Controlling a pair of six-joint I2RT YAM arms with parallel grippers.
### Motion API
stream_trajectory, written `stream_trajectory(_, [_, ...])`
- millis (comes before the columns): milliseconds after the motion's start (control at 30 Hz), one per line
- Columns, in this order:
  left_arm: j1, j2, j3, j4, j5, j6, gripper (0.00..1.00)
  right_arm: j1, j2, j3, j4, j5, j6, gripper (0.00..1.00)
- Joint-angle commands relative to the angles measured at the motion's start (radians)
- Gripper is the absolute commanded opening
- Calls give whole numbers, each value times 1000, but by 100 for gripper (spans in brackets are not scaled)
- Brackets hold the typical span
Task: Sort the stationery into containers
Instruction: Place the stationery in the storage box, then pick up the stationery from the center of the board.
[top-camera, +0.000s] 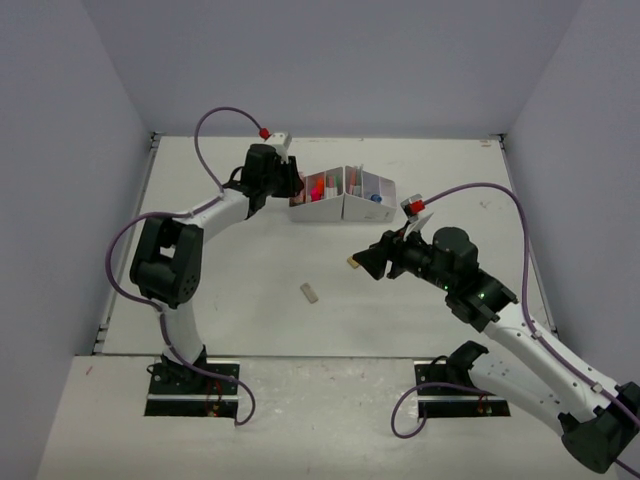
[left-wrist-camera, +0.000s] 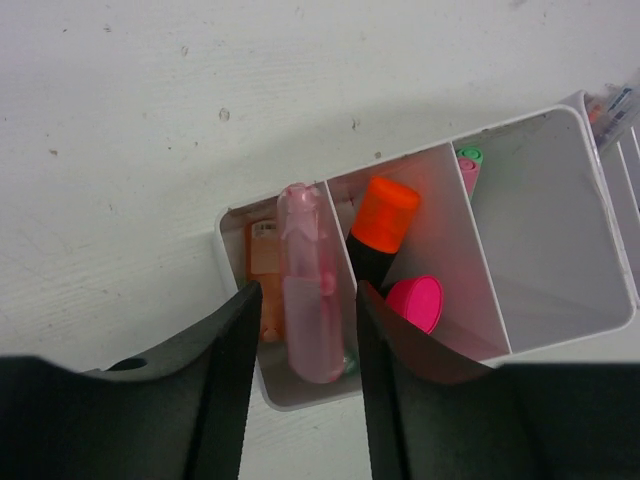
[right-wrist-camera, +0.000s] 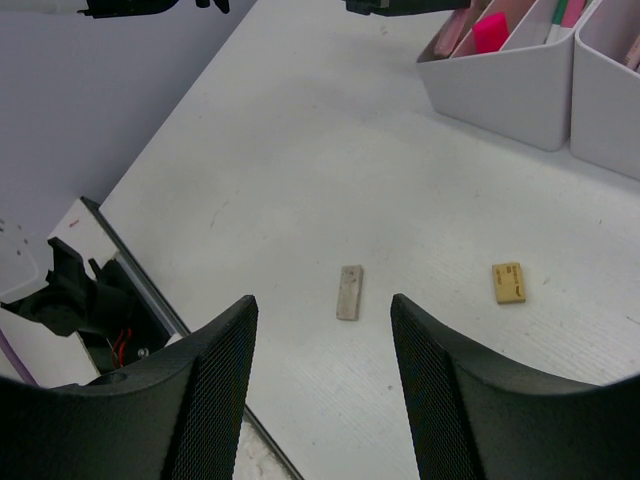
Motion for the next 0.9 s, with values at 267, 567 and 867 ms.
stream_trajectory(267, [5,-59,-46,50,19,-44,57,-4,8,4,15,7,-18,59])
stream_trajectory(567, [0,-460,-209,-27,-101,-116,100,-4,176,67,-62,62,-77,59])
stream_trajectory(867, [-7,-902,-463,-178,-139,-123,100,-3,548,207,-166,169,-104,55])
